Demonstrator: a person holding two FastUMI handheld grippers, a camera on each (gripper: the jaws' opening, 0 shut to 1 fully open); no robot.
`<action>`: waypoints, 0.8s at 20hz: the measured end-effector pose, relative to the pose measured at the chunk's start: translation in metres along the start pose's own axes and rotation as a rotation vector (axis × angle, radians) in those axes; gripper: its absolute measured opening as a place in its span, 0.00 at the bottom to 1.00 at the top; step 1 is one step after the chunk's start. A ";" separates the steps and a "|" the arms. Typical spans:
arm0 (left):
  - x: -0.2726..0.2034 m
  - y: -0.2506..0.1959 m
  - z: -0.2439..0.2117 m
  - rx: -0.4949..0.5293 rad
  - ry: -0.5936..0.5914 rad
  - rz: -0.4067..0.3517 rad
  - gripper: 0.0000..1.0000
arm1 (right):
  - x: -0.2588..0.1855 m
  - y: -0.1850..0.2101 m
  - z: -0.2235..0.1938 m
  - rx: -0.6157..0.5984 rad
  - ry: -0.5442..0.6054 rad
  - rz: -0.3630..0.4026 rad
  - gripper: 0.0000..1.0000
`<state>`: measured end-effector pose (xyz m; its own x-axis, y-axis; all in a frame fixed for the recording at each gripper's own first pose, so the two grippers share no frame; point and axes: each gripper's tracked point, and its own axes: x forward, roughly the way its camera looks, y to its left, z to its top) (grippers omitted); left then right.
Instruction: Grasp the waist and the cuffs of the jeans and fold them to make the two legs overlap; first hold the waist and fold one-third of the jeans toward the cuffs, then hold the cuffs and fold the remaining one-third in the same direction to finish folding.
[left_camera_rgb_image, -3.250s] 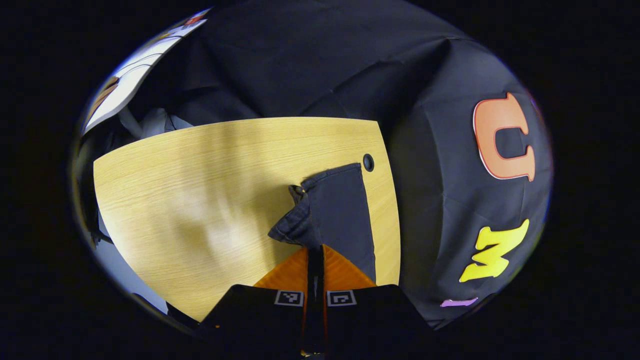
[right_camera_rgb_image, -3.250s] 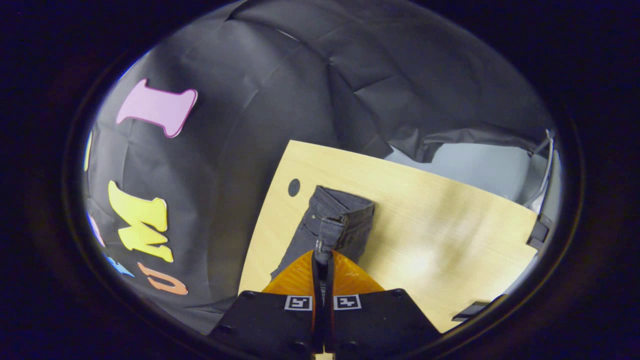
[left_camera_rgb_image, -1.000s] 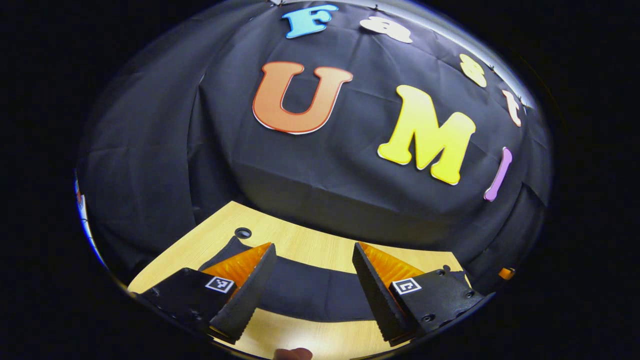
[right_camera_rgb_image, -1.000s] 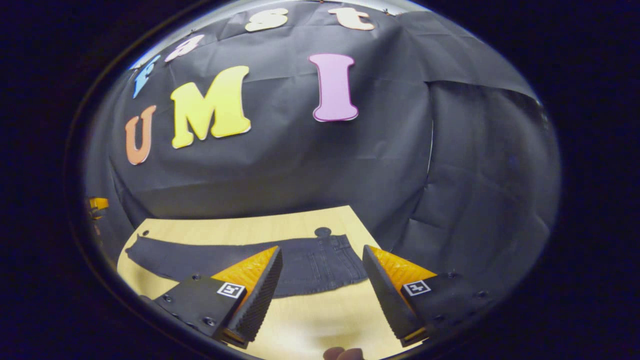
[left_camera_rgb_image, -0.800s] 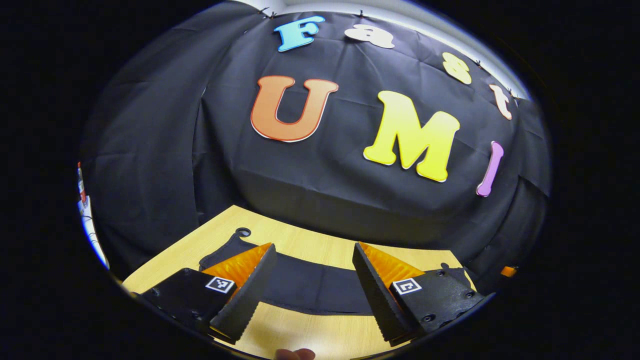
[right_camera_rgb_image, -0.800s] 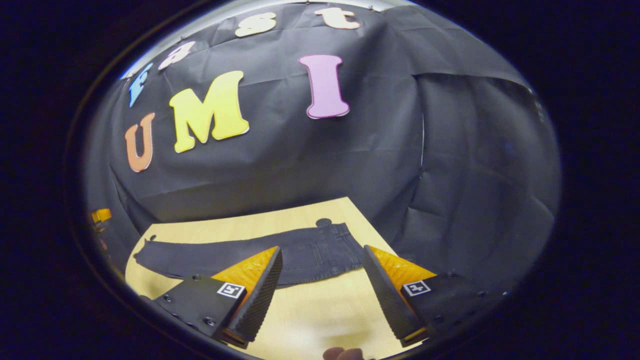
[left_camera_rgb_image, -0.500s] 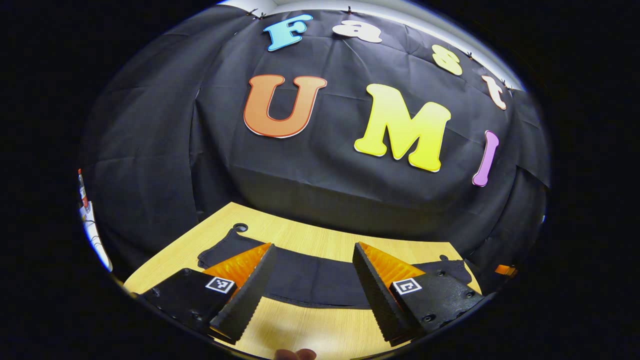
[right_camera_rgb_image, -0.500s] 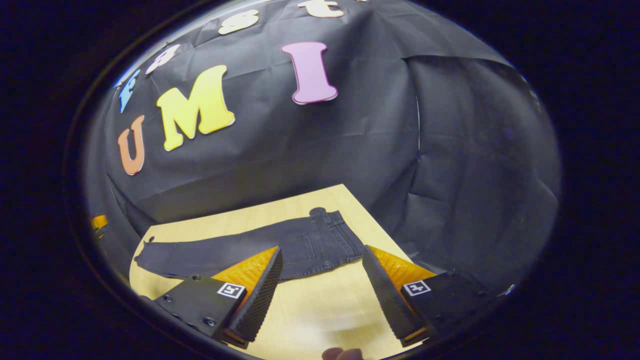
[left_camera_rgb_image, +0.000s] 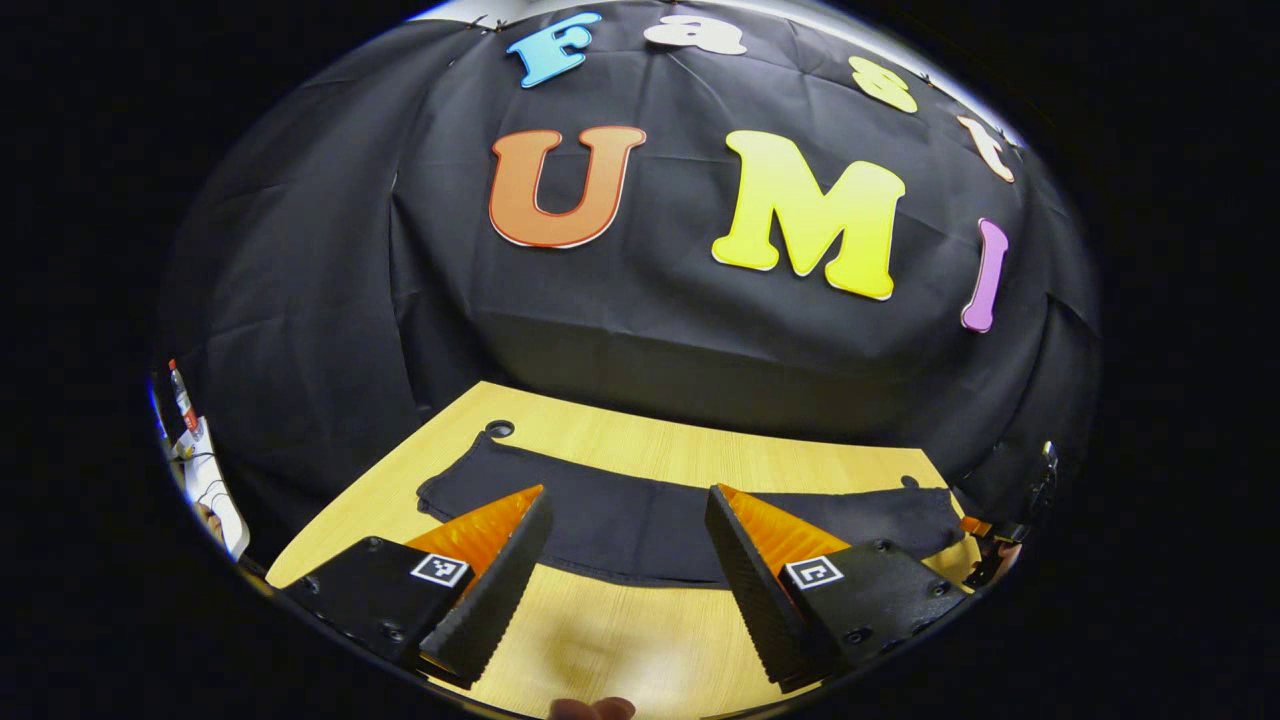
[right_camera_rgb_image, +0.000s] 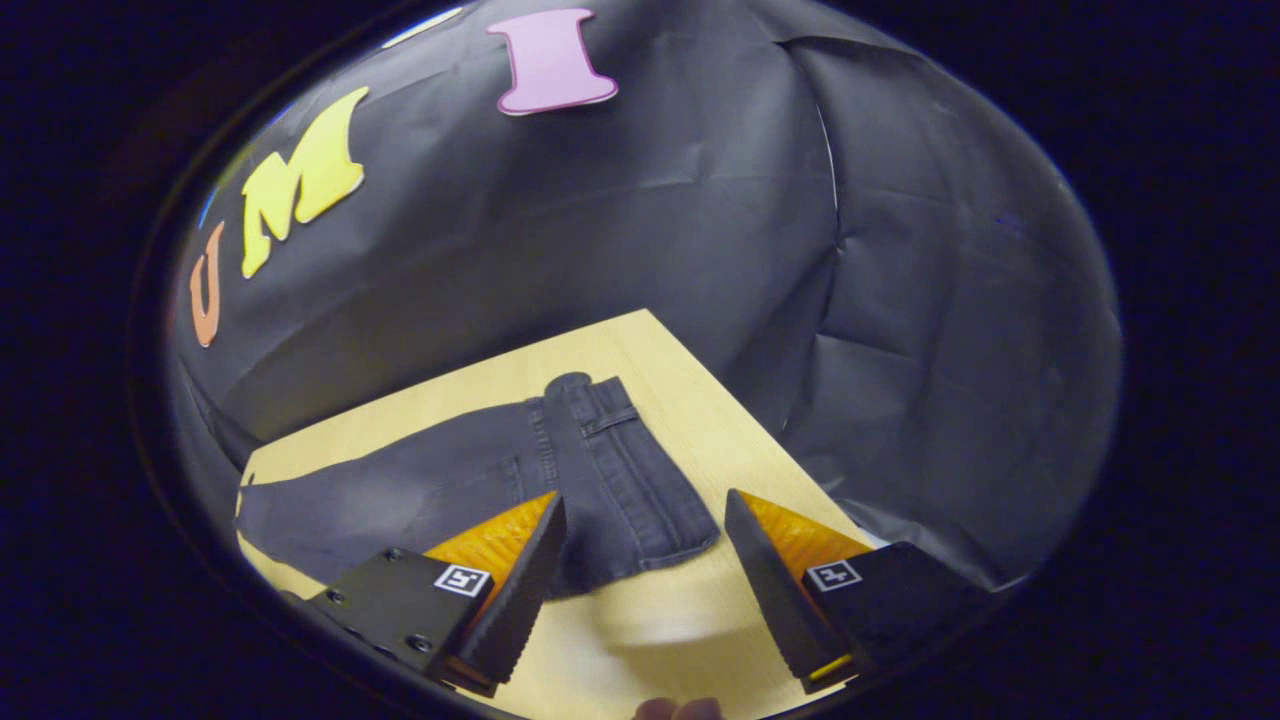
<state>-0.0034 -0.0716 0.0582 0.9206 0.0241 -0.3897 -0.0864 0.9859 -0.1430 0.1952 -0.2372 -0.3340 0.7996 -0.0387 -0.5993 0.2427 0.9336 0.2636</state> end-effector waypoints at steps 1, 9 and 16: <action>0.001 -0.001 -0.002 0.003 0.009 0.001 0.99 | 0.008 0.002 -0.006 0.007 0.016 0.001 0.99; 0.006 0.008 -0.024 -0.033 0.089 0.027 0.99 | 0.023 0.005 -0.025 0.086 0.089 0.091 0.85; 0.007 0.020 -0.022 -0.103 0.079 0.037 0.99 | 0.004 0.023 0.003 0.062 0.088 0.016 0.03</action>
<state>-0.0068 -0.0550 0.0322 0.8837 0.0428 -0.4661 -0.1618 0.9624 -0.2184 0.2055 -0.2172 -0.3287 0.7529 0.0105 -0.6581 0.2657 0.9099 0.3185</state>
